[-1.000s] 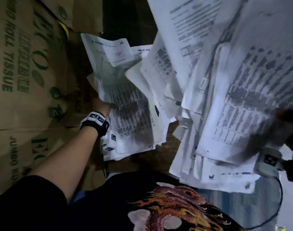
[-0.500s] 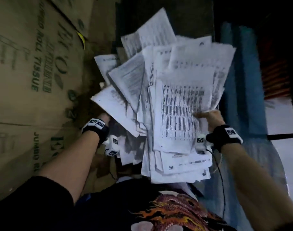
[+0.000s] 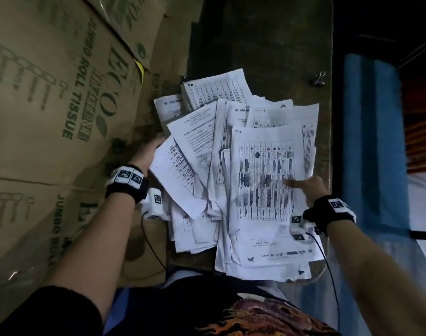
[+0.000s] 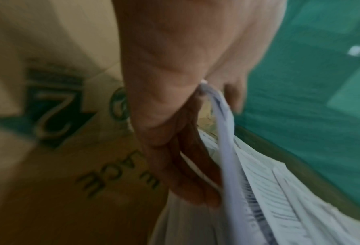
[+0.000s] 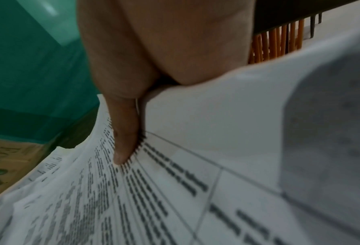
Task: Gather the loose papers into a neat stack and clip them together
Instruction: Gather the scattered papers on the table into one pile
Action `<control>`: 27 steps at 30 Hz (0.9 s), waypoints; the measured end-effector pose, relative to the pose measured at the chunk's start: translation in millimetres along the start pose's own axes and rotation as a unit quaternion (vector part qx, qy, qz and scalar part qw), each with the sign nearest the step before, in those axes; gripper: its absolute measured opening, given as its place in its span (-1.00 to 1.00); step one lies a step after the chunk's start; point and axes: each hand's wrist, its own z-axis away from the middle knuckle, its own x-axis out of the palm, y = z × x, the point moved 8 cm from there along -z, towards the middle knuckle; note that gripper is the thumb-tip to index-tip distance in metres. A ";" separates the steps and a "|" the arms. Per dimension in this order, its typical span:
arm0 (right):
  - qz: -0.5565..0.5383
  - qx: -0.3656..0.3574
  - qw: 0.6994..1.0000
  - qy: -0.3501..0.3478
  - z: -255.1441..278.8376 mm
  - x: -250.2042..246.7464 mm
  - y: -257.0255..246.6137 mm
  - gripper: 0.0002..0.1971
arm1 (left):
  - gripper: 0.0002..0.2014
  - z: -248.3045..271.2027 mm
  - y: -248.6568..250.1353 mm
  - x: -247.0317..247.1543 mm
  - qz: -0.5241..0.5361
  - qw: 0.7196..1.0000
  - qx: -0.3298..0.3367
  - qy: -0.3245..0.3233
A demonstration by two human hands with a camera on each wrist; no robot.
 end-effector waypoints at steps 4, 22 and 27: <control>-0.009 0.008 1.000 0.001 1.5 -7.3 -3.0 -0.52 | -0.26 -42.2 14.4 17.3 -0.273 0.959 0.022 -0.067; -0.053 0.013 0.997 -0.050 -10.0 -0.7 -7.1 -0.51 | 0.11 -56.7 -23.4 81.9 -0.137 0.990 0.020 0.030; -0.041 -0.045 0.998 -0.017 -7.1 -12.8 -13.7 -0.46 | -0.30 -14.0 7.9 65.4 -0.149 0.972 0.070 0.167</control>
